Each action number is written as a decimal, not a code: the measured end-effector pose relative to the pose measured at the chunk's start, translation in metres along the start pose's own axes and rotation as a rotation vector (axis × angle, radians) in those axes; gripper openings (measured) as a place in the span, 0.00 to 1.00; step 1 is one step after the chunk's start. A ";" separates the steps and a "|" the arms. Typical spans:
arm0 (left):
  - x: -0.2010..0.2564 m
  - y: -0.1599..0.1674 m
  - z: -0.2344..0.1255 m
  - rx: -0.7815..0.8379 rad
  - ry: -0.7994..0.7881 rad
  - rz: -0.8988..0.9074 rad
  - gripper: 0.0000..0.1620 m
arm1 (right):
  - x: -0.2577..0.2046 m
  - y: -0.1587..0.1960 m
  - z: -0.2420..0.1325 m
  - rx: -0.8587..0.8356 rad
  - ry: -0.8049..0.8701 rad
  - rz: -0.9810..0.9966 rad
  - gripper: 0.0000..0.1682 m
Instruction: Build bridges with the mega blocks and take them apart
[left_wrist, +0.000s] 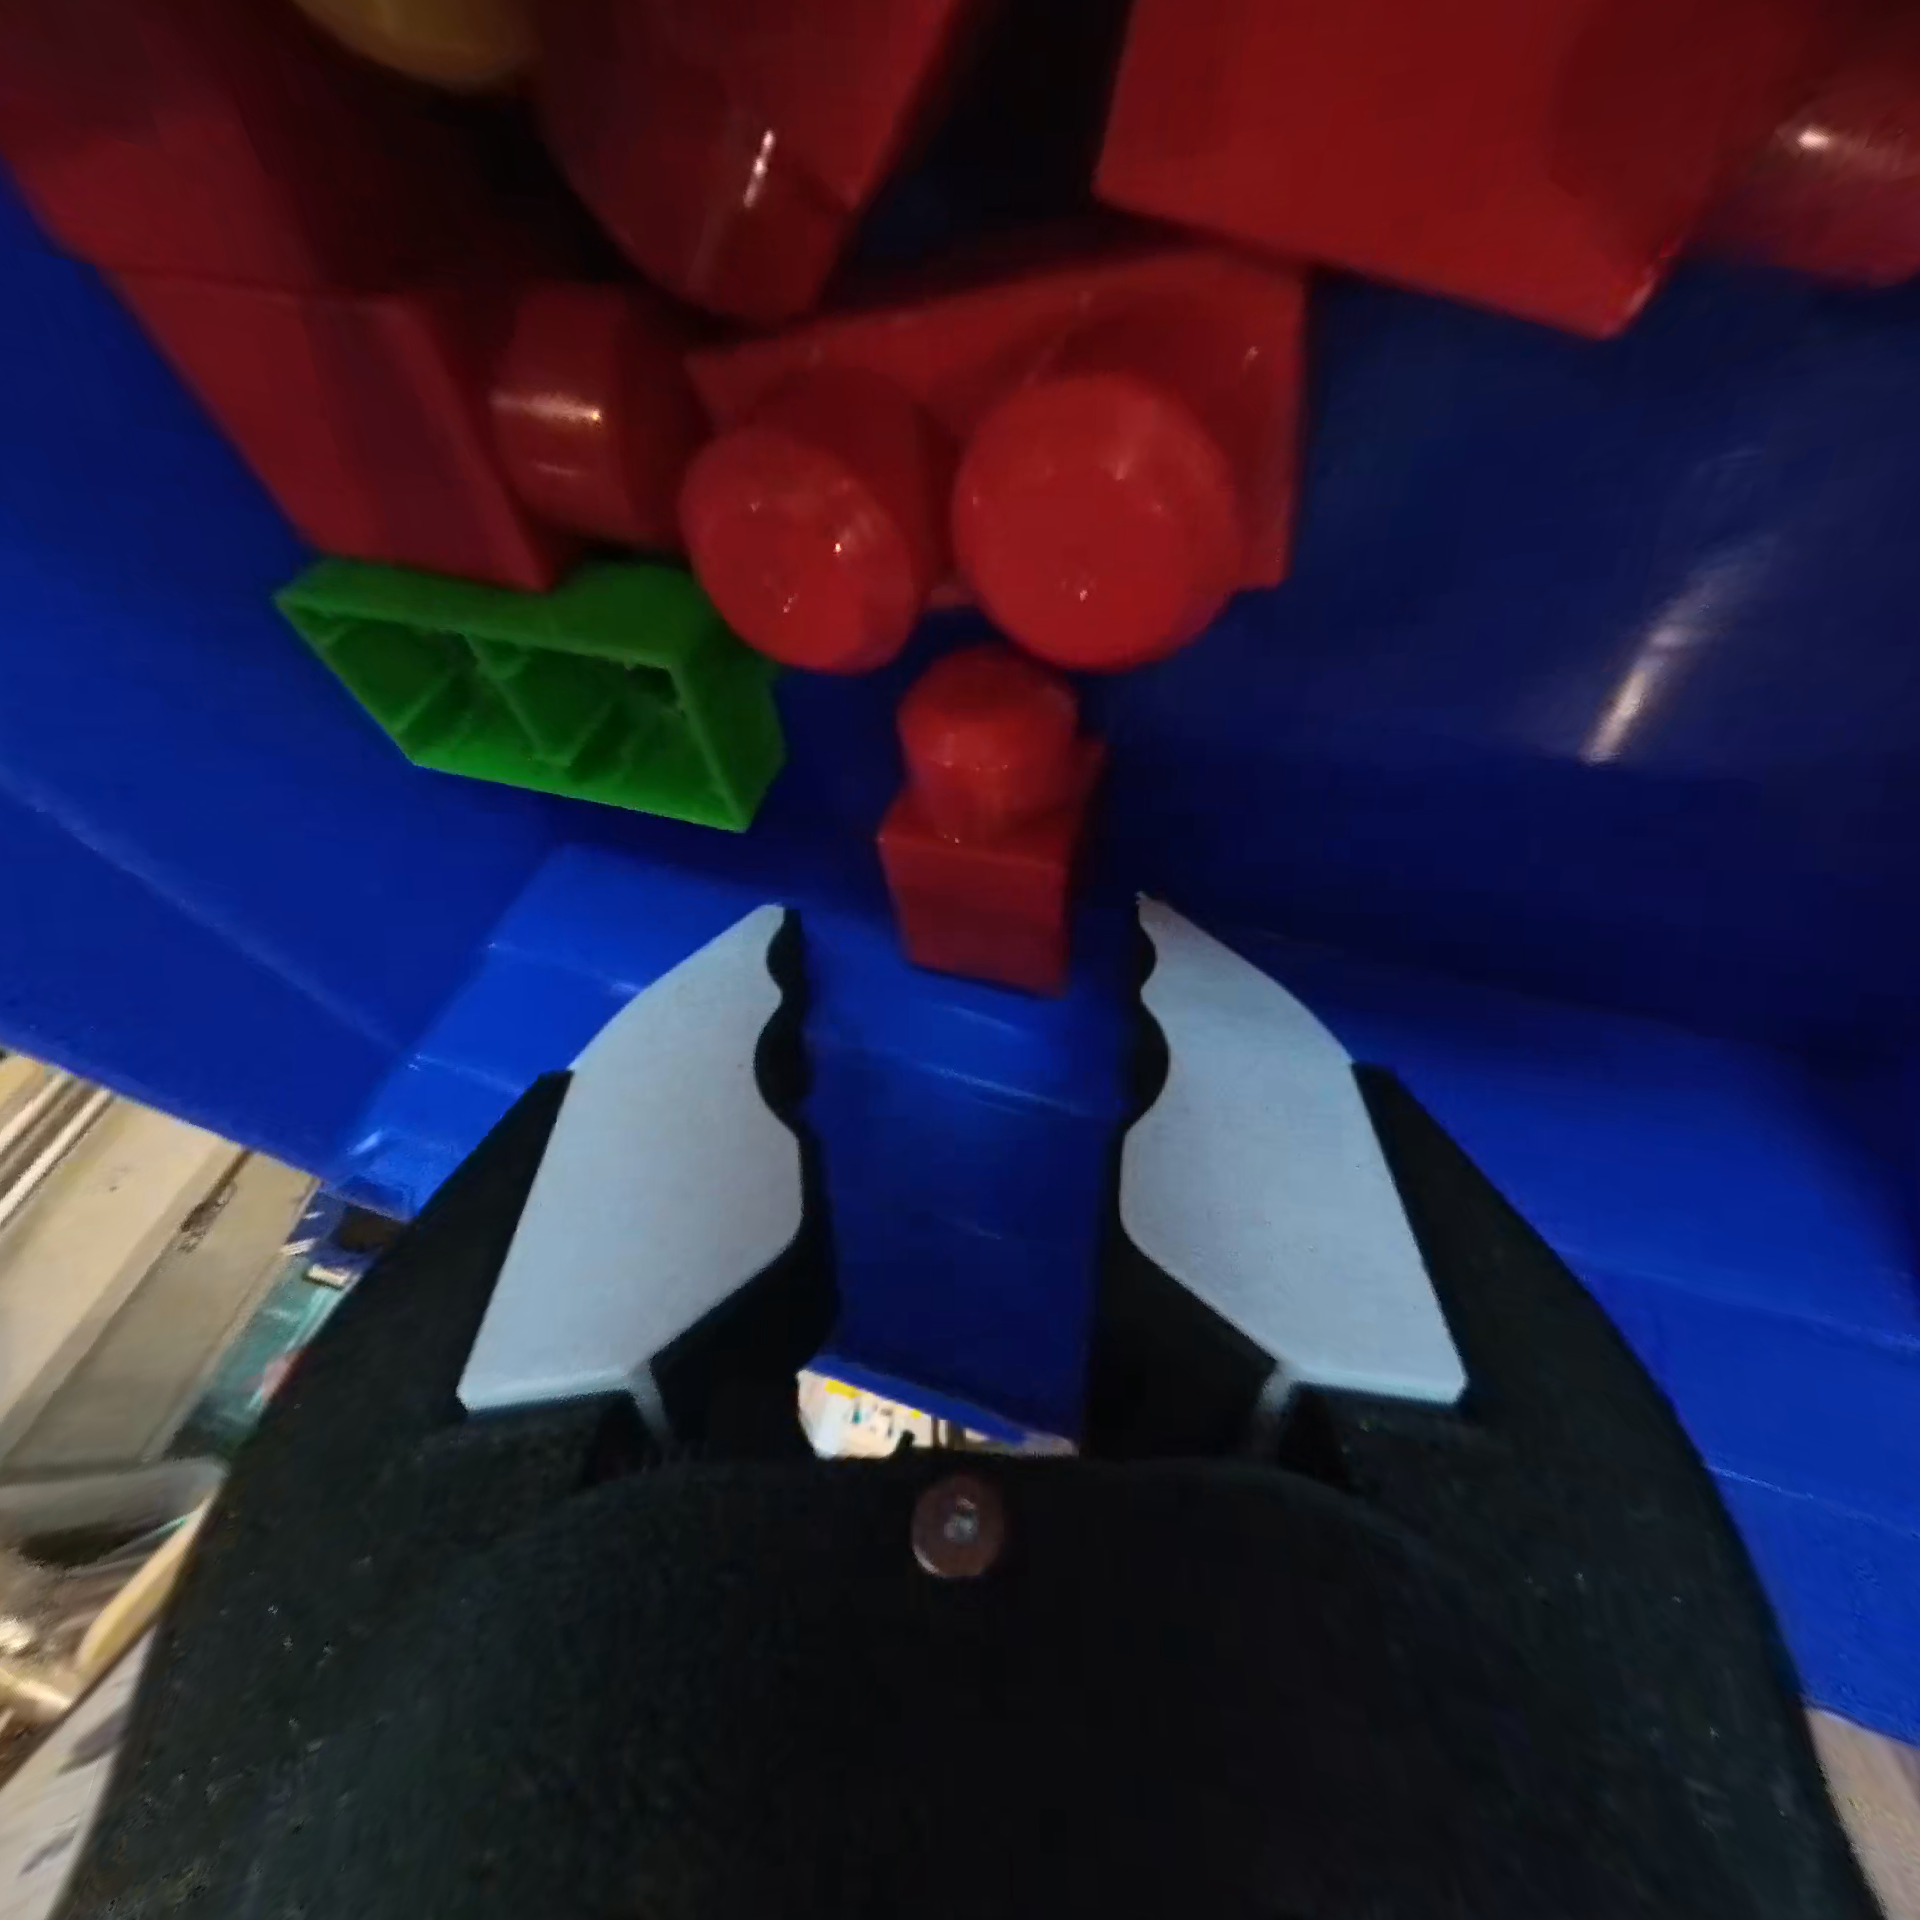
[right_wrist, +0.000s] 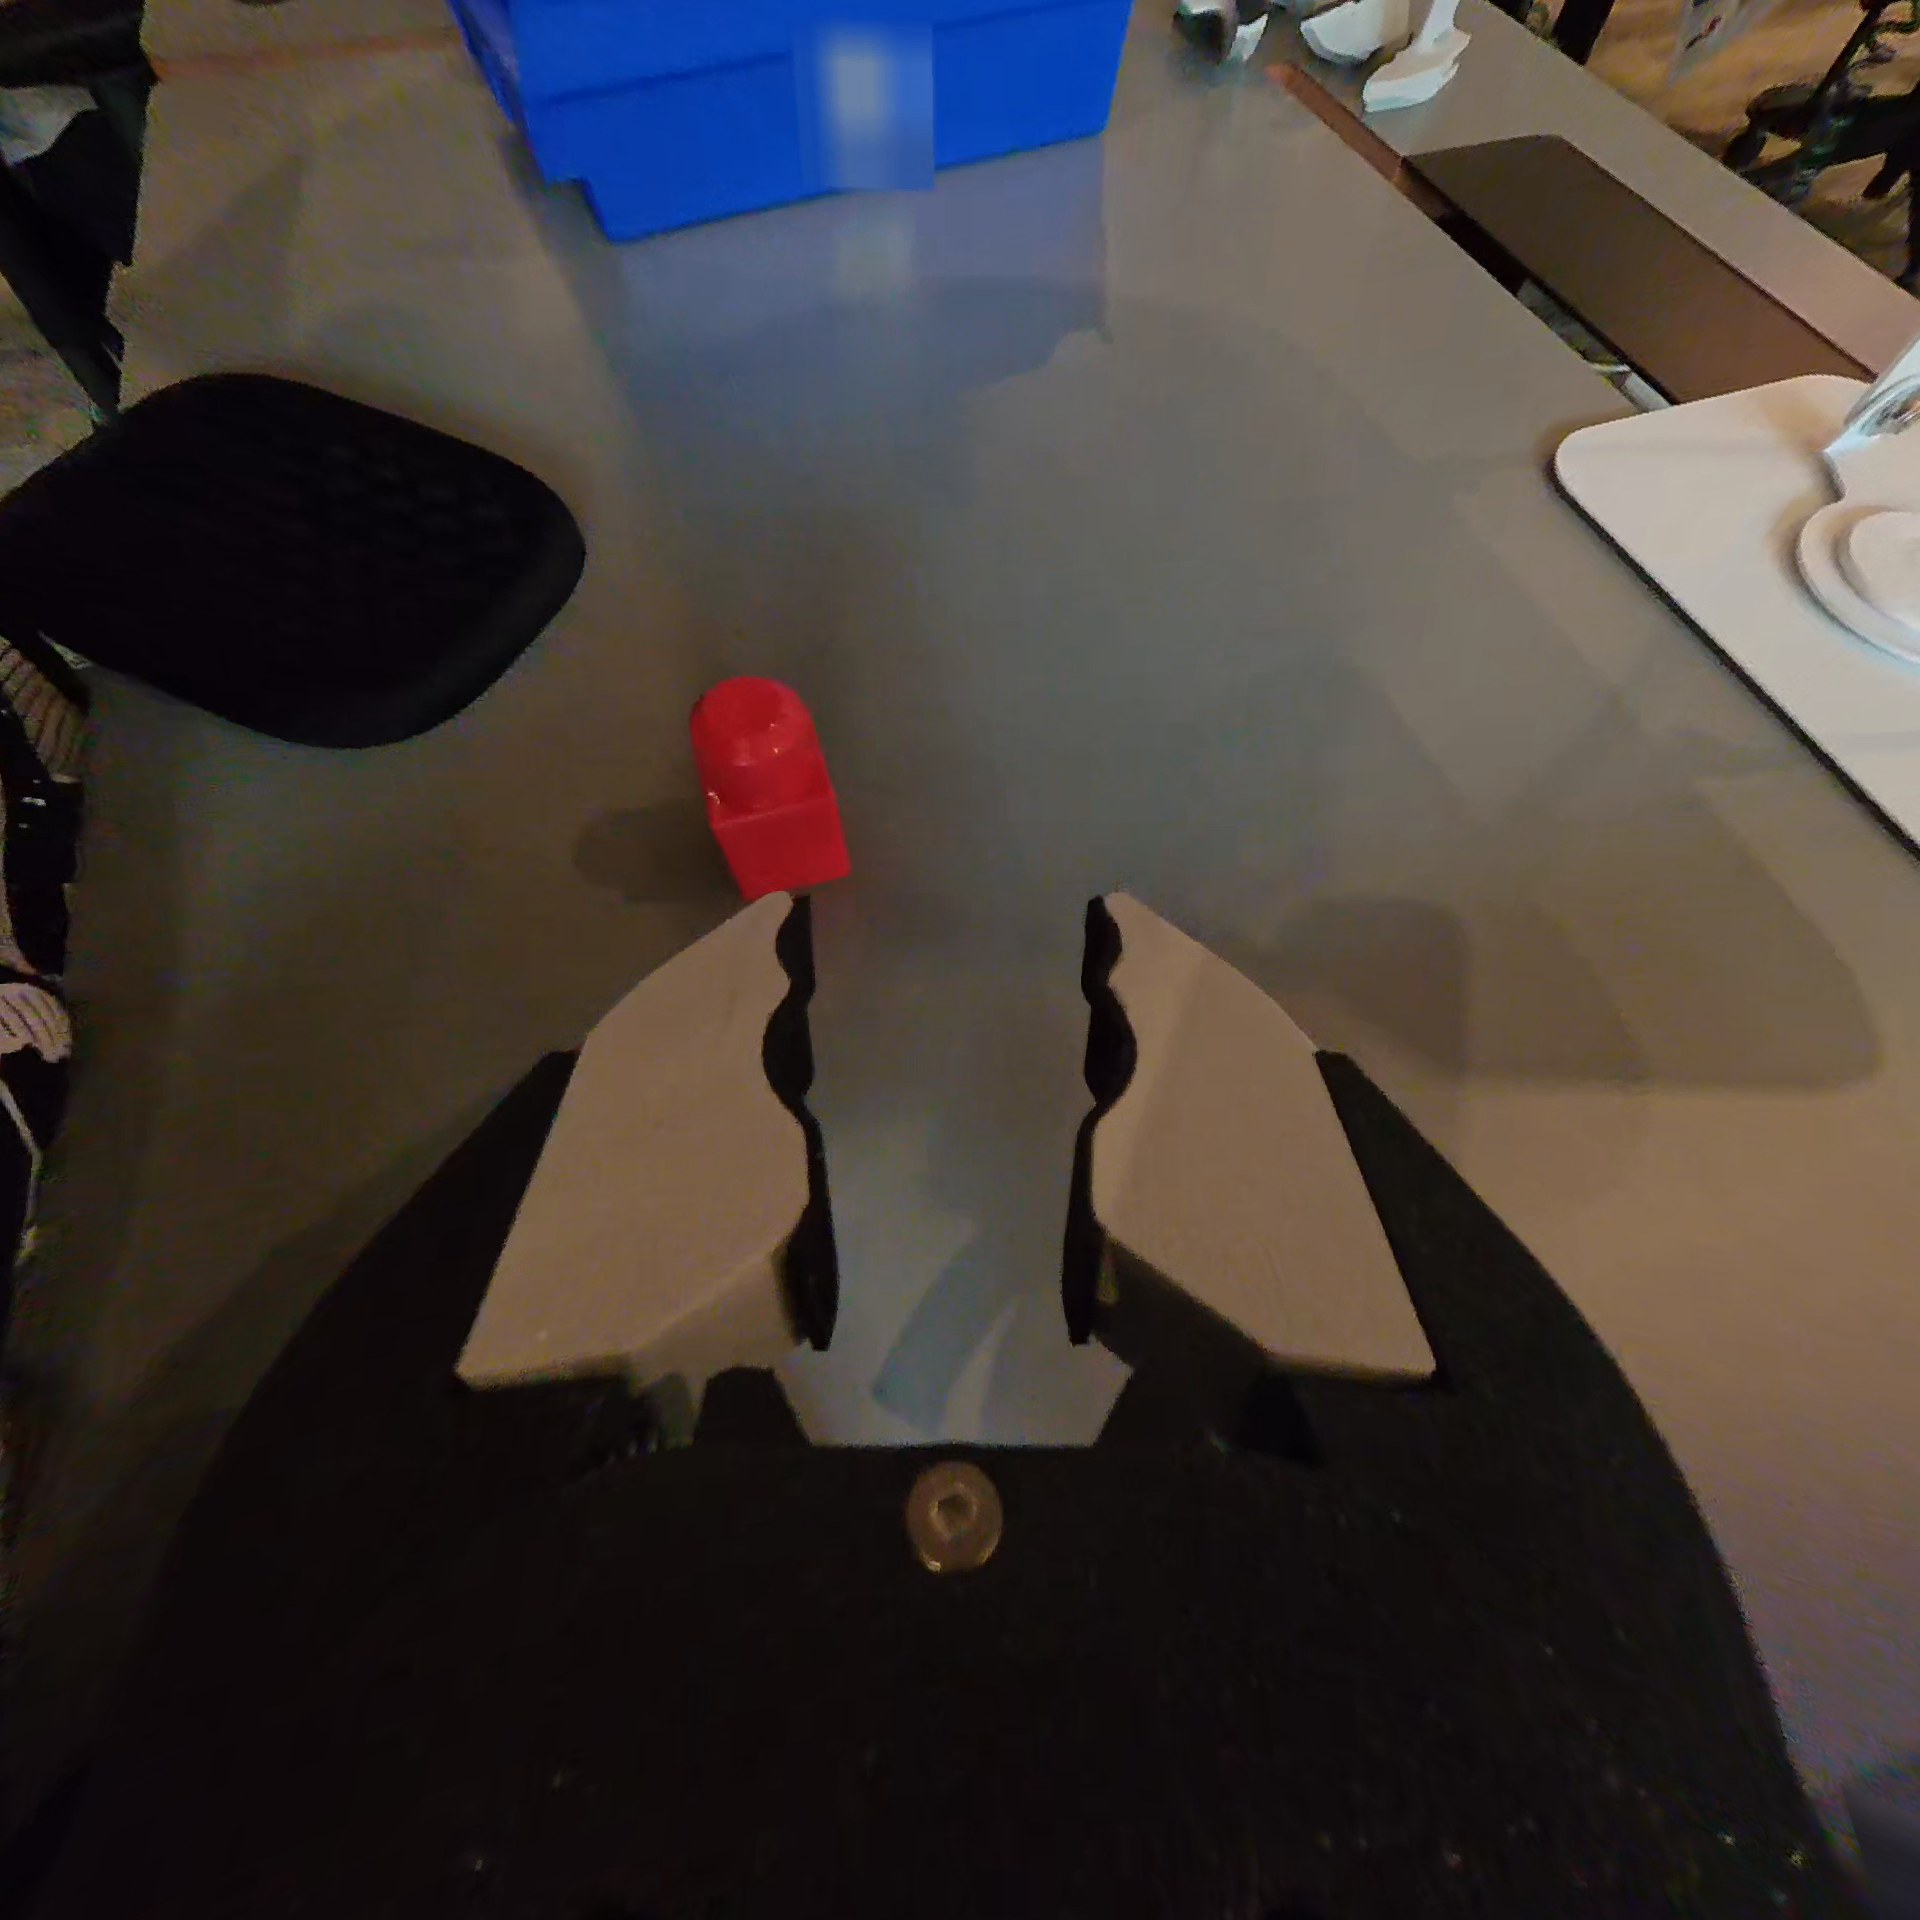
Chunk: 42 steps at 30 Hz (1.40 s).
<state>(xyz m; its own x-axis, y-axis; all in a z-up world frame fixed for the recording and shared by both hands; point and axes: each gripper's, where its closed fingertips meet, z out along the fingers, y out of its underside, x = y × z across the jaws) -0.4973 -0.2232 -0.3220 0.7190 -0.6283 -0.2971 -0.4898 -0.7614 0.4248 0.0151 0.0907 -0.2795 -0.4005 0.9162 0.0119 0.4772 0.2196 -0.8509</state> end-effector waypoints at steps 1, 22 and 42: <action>-0.001 -0.001 0.002 -0.003 0.000 0.012 0.36 | 0.000 0.001 0.001 -0.003 -0.001 0.001 0.30; -0.010 -0.024 -0.096 0.509 -0.378 -0.394 0.24 | -0.007 -0.012 0.001 -0.008 0.020 -0.058 0.29; 0.173 -0.241 -0.352 1.690 0.027 -0.357 0.23 | -0.106 -0.107 0.011 -0.034 -0.193 -0.761 0.28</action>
<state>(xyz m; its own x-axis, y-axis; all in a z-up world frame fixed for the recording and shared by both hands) -0.0812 -0.0926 -0.1748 0.8976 -0.4152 -0.1484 -0.2388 -0.1747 -0.9552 -0.0021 -0.0338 -0.1953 -0.7543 0.4359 0.4909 0.0393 0.7764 -0.6290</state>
